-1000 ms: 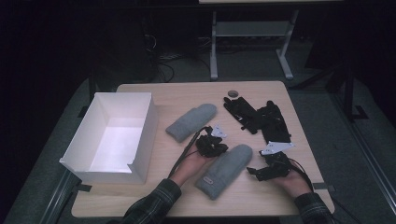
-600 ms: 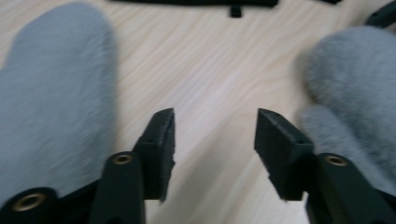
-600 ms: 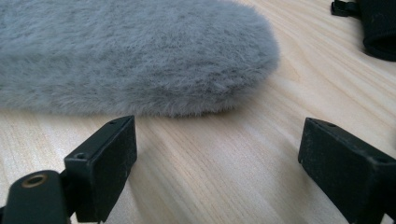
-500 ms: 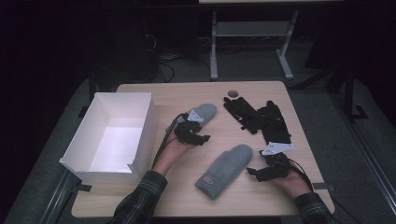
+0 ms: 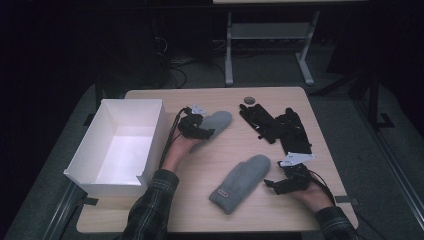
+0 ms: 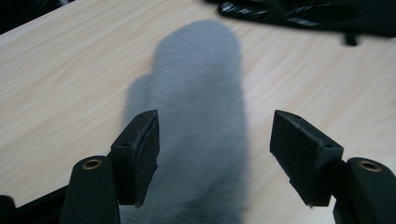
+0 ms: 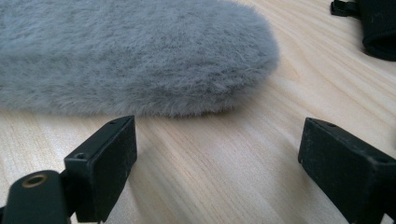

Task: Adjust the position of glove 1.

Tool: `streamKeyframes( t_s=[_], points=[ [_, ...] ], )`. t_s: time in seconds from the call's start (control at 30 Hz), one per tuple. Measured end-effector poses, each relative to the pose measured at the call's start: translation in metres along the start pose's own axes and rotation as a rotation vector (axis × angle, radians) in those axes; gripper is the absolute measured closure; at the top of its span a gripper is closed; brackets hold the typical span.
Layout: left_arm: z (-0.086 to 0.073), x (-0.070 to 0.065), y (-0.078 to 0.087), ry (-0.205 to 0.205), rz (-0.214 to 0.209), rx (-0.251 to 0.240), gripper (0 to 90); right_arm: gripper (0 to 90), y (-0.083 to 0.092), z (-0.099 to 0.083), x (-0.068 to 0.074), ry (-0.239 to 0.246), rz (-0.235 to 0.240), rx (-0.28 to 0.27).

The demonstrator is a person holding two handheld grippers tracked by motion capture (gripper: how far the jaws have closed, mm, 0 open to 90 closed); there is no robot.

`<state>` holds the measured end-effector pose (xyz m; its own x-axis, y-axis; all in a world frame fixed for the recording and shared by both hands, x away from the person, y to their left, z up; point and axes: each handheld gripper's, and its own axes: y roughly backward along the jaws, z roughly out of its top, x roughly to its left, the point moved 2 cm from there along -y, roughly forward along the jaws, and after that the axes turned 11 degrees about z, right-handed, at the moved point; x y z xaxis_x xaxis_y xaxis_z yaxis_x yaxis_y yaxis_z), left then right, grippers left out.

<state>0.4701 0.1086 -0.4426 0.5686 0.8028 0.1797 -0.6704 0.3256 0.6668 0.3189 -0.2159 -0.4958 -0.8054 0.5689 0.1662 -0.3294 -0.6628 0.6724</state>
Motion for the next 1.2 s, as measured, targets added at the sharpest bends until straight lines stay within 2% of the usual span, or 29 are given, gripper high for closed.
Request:
streamKeyframes(
  t_s=[0.07,0.13,0.2,0.27,0.33,0.37,0.43,0.5,0.53,0.57,0.6,0.8,0.87,0.93,1.0,1.2],
  points=[
    [0.001,0.007,-0.008,0.014,0.004,0.010,33.2,11.4,0.000,0.000,0.000,0.000,0.000,0.000],
    [0.001,0.008,-0.009,0.020,0.003,0.010,33.6,11.4,0.000,0.000,0.000,0.000,0.000,0.000],
    [0.000,0.009,-0.014,0.044,-0.003,0.006,33.6,11.4,0.000,0.000,0.000,0.000,0.000,0.000],
    [-0.003,0.009,-0.019,0.055,-0.018,0.022,34.3,11.4,0.000,0.000,0.000,0.000,0.000,0.000],
    [-0.005,0.010,-0.023,0.054,-0.024,0.042,34.6,11.4,0.000,0.000,0.000,0.000,0.000,0.000],
    [-0.008,0.011,-0.026,0.067,-0.024,0.056,34.9,11.4,0.000,0.000,0.000,0.000,0.000,0.000],
    [-0.010,0.011,-0.028,0.074,-0.030,0.060,34.9,11.4,0.000,0.000,0.000,0.000,0.000,0.000],
    [-0.013,0.010,-0.030,0.064,-0.032,0.069,36.2,11.4,0.000,0.000,0.000,0.000,0.000,0.000],
    [-0.014,0.010,-0.031,0.047,-0.031,0.069,38.3,11.3,0.000,0.000,0.000,0.000,0.000,0.000],
    [-0.015,0.009,-0.031,0.050,-0.033,0.064,42.5,11.4,0.000,0.000,0.000,0.000,0.000,0.000],
    [-0.016,0.010,-0.031,0.042,-0.031,0.059,42.5,11.4,0.000,0.000,0.000,0.000,0.000,0.000],
    [-0.019,0.013,-0.030,0.060,-0.043,0.054,65.4,11.4,0.000,0.000,0.000,-0.001,-0.001,0.000],
    [-0.018,0.014,-0.029,0.076,-0.050,0.048,72.4,11.4,0.000,0.000,0.000,-0.007,-0.001,0.001],
    [-0.018,0.016,-0.027,0.112,-0.062,0.045,78.9,11.4,0.000,0.000,0.000,-0.007,-0.002,0.001],
    [-0.017,0.018,-0.024,0.127,-0.064,0.038,82.2,11.4,0.000,0.000,0.000,-0.007,-0.002,0.001],
    [-0.012,0.016,-0.015,0.144,-0.068,0.051,83.4,11.5,0.000,0.000,0.000,-0.007,-0.002,0.000]
  ],
)
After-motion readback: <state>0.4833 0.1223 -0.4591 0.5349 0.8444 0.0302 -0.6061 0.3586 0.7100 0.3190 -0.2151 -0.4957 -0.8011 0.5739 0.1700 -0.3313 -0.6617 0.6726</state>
